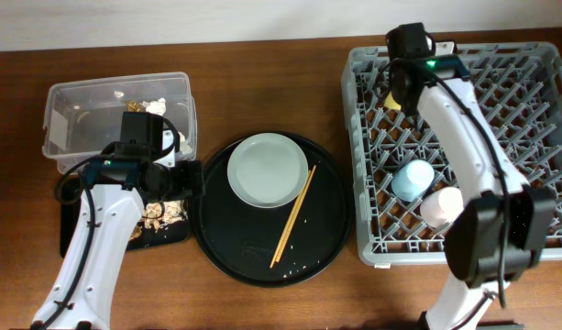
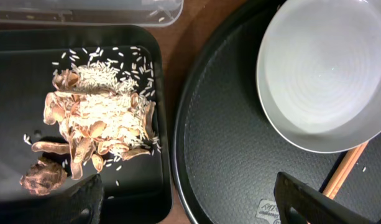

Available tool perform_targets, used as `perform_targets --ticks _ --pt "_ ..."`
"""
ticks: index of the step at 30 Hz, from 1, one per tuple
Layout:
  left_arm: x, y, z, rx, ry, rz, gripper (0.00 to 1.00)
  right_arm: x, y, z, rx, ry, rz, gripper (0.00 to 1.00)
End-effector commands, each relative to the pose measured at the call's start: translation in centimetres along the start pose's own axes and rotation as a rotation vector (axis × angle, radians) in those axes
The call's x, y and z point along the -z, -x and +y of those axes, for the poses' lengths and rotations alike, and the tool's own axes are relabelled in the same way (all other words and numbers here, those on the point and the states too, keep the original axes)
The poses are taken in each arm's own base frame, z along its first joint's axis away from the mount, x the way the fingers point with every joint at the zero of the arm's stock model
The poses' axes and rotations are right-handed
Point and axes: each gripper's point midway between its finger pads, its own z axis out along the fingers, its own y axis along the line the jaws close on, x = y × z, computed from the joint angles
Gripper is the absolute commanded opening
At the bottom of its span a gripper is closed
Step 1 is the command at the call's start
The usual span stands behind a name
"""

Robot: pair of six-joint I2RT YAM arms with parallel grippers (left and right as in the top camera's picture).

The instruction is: Sort waste into correct bins and load items into the dishwasher rack

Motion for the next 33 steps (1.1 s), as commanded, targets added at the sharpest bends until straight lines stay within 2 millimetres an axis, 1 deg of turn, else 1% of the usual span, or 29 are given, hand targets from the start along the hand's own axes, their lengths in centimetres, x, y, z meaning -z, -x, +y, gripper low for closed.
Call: perform_targets --ticks 1,2,3,4,5,6,8,9,10,11,12,13,14,15,16,17,18,20,21,22,24,25,27,28,29,30,31,32,33 --pt "0.5 0.2 0.1 0.009 0.0 -0.017 0.87 7.3 -0.9 5.1 0.031 0.538 0.007 0.68" --pt "0.5 0.2 0.7 0.01 0.036 -0.02 0.87 9.5 -1.5 7.4 0.071 0.708 0.019 0.69" --pt "0.6 0.2 1.8 0.057 0.088 -0.023 0.99 12.1 -2.5 10.2 0.107 0.878 0.051 0.69" --pt "0.6 0.2 2.6 0.105 0.101 -0.023 0.99 13.3 -3.4 12.0 0.146 0.935 0.074 0.69" --pt "0.7 0.3 3.4 0.154 0.109 -0.025 0.99 14.3 -4.6 13.9 0.201 0.952 0.087 0.68" --pt "0.7 0.2 3.8 0.177 0.091 -0.02 0.99 15.1 -6.0 16.0 0.262 0.967 0.108 0.69" --pt "0.8 0.1 3.9 0.185 0.088 -0.012 0.99 15.1 -8.5 19.2 0.334 0.968 0.176 0.69" --pt "0.8 0.0 3.9 0.186 0.088 -0.012 0.99 14.3 -10.3 21.1 0.355 0.952 0.245 0.67" --pt "0.8 0.0 3.9 0.185 0.088 -0.011 0.99 13.8 -11.6 21.9 0.342 0.93 0.308 0.64" --pt "0.8 0.0 4.0 0.186 0.089 -0.009 0.99 13.1 -13.8 22.0 0.3 0.871 0.432 0.57" --pt "0.8 0.0 4.0 0.186 0.089 -0.008 0.99 13.1 -14.9 21.6 0.284 0.838 0.492 0.56" --pt "0.8 0.0 4.0 0.186 0.089 -0.009 0.99 13.6 -16.6 20.9 0.275 0.768 0.546 0.56" --pt "0.8 0.0 4.0 0.186 0.089 -0.009 0.99 13.8 -17.6 20.6 0.281 0.698 0.552 0.56" --pt "0.8 0.0 4.0 0.186 0.089 -0.009 0.99 14.4 -18.6 20.8 0.299 0.664 0.552 0.56" --pt "0.8 -0.1 4.0 0.186 0.09 -0.006 0.99 15.6 -20.1 21.6 0.325 0.656 0.552 0.57" --pt "0.8 -0.3 4.0 0.186 0.092 0.0 0.99 16.1 -21.1 21.9 0.322 0.616 0.542 0.57" --pt "0.8 -0.5 4.0 0.186 0.094 0.009 0.99 17.3 -22.3 22.0 0.319 0.581 0.52 0.57" --pt "0.8 -0.5 4.1 0.186 0.097 0.008 0.99 20.3 -23.5 21.8 0.369 0.608 0.462 0.59" --pt "0.8 -0.5 4.1 0.186 0.097 0.008 0.99 21.1 -23.3 21.5 0.367 0.629 0.442 0.6" --pt "0.8 -0.5 4.1 0.186 0.097 0.009 0.99 21.7 -22.6 20.8 0.35 0.649 0.423 0.61" --pt "0.8 -0.5 4.1 0.186 0.096 0.009 0.99 23.0 -18.6 16.8 0.257 0.731 0.345 0.65" --pt "0.8 -0.5 4.1 0.186 0.096 0.009 0.99 22.7 -17.1 14.2 0.201 0.74 0.327 0.68" --pt "0.8 -0.5 4.1 0.186 0.097 0.009 0.99 21.4 -15.0 9.1 0.109 0.777 0.303 0.73" --pt "0.8 -0.5 4.1 0.186 0.096 0.009 0.99 21.0 -14.8 8.0 0.103 0.812 0.305 0.77" --pt "0.8 -0.5 4.0 0.186 0.096 0.009 0.99 20.9 -15.1 7.7 0.139 0.895 0.313 0.79" --pt "0.8 -0.5 4.0 0.186 0.096 0.009 0.99 21.1 -15.8 8.4 0.189 0.975 0.325 0.8" --pt "0.8 -0.5 4.0 0.186 0.096 0.008 0.99 20.7 -16.7 9.3 0.196 1.003 0.357 0.8" --pt "0.8 -0.5 4.0 0.186 0.095 0.009 0.99 19.6 -18.9 11.6 0.176 1.005 0.418 0.81" --pt "0.8 -0.5 4.0 0.186 0.093 0.009 0.99 18.9 -20.5 13.8 0.182 1.006 0.42 0.8"
